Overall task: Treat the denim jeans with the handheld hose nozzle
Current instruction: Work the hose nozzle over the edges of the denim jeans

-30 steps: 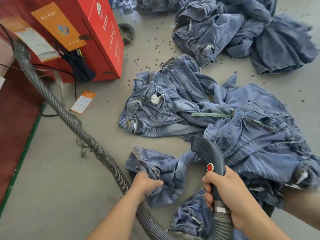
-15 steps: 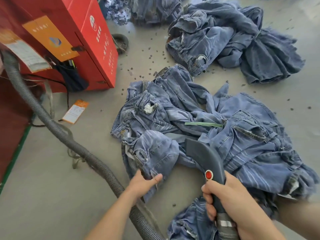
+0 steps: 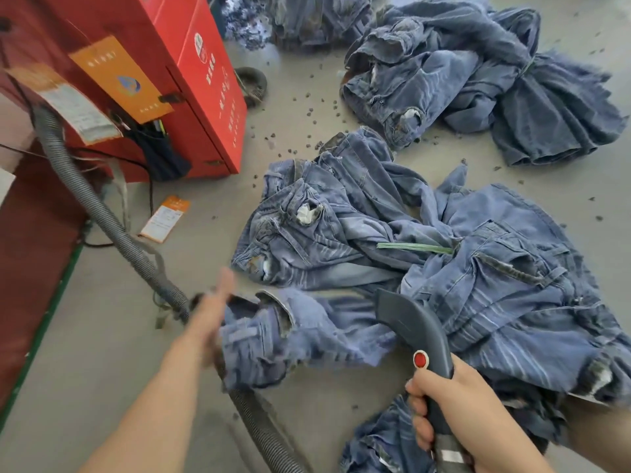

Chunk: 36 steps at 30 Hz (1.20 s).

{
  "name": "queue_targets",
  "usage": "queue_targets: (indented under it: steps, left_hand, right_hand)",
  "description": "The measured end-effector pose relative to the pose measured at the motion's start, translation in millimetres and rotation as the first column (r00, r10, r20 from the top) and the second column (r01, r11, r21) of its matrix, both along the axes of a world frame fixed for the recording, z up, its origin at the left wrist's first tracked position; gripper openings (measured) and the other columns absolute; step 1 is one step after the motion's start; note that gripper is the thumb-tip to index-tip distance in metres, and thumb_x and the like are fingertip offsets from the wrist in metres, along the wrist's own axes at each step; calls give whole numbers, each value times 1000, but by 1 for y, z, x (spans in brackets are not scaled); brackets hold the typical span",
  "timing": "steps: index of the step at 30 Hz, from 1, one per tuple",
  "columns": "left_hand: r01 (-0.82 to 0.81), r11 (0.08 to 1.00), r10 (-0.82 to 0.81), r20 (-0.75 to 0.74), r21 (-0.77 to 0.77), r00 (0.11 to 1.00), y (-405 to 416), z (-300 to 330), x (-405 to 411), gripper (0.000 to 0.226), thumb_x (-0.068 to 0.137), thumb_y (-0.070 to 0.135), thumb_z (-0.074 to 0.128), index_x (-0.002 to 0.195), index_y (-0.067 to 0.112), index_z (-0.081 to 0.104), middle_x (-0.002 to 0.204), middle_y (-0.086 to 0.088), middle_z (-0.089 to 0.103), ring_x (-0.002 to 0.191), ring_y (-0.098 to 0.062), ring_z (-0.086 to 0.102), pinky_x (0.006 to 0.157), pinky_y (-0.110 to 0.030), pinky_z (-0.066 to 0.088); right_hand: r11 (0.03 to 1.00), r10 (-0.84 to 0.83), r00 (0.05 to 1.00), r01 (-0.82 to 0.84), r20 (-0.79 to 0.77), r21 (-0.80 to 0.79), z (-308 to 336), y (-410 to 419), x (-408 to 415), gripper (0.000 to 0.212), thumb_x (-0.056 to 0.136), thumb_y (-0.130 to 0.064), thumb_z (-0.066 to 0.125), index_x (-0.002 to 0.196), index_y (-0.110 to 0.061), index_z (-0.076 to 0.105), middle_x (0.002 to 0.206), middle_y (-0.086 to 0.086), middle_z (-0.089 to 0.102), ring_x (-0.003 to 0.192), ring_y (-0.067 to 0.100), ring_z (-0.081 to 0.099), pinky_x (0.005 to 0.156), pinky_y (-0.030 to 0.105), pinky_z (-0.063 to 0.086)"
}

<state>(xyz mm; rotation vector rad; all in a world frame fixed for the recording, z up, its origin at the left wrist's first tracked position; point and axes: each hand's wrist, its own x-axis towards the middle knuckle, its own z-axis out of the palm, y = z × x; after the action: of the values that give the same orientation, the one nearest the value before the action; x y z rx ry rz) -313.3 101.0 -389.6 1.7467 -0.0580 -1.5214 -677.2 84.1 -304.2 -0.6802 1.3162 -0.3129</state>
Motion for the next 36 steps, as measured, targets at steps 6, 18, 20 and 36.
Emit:
queue_targets:
  steps: [6,18,20,36]
  left_hand:
    - [51,970,-88,146,239,985,31,-71,-24,55,92,-9,58,144,10,55,98,-15,75,72,-26,67,67,-37,57]
    - [532,774,-439,897,343,60,51,-53,-75,59,88,37,69,137,9,52,140,-16,51,131,-38,48,111,-49,37]
    - [686,397,-739,655,610,-155,56,-69,-96,98,87,61,68,161,28,13,169,-10,10,155,-34,16,126,-54,12]
    - [678,470,-723,687,566,-71,106,-67,-46,61,91,31,73,147,37,49,148,12,55,146,-14,40,115,-36,40]
  right_hand:
    - [997,-24,1000,24,-4,-77,10,-11,-11,18,88,4,60,86,-8,47,61,18,51,44,28,45,48,39,43]
    - [994,-98,994,101,-49,52,-15,9,8,15,88,4,59,89,-7,49,61,16,51,43,25,45,45,34,42]
    - [986,-110,992,116,-55,123,-25,18,12,15,89,4,59,90,-7,48,61,16,51,43,25,45,45,33,43]
    - [987,-160,963,163,-215,-2,-70,40,89,9,91,0,53,96,-7,49,63,14,46,38,22,45,39,29,41]
